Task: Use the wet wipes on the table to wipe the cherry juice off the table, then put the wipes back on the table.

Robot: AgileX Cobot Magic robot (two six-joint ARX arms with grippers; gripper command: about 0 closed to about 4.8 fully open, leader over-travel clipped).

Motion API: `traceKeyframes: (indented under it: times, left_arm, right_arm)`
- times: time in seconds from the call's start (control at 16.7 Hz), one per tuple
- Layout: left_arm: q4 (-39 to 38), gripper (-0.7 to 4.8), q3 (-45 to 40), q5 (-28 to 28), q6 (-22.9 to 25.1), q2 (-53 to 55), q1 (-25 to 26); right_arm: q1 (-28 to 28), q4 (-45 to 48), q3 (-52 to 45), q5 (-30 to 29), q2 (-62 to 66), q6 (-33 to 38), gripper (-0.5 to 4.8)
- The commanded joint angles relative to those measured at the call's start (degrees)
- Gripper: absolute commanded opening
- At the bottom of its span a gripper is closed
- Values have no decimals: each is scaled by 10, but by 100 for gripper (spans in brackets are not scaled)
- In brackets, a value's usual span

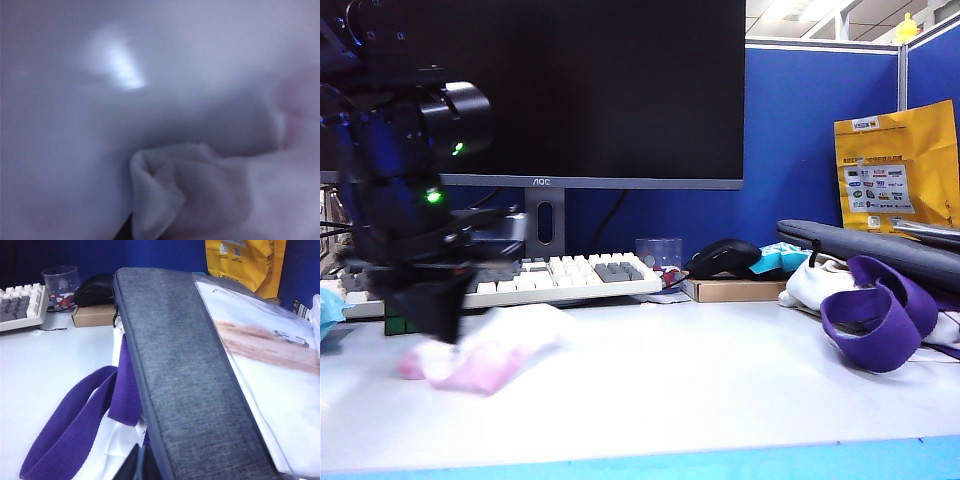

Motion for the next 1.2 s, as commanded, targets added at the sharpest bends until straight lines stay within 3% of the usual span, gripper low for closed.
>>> traceKeyframes:
  times: [0.06, 0.18, 0.3, 0.48, 0.66, 0.96, 1.2]
  left_arm:
    - [-42, 129, 11, 14, 24, -2, 0]
    - [-58, 298, 26, 31, 21, -7, 0]
    - [-52, 294, 34, 28, 1, -36, 1]
    - [-31, 228, 47, 28, -12, -107, 6]
    - [14, 20, 47, 23, -27, -210, 16]
    - [60, 15, 36, -24, -29, -388, 26]
    - [133, 15, -44, -106, -28, -544, 26]
  right_arm:
    - [0, 8, -1, 0, 0, -2, -1]
    - [0, 7, -1, 0, 0, -2, -1]
    - [0, 8, -1, 0, 0, -2, -1]
    - [0, 7, -1, 0, 0, -2, -1]
    - [0, 8, -1, 0, 0, -2, -1]
    - [0, 8, -1, 0, 0, -2, -1]
    - [0, 7, -1, 0, 0, -2, -1]
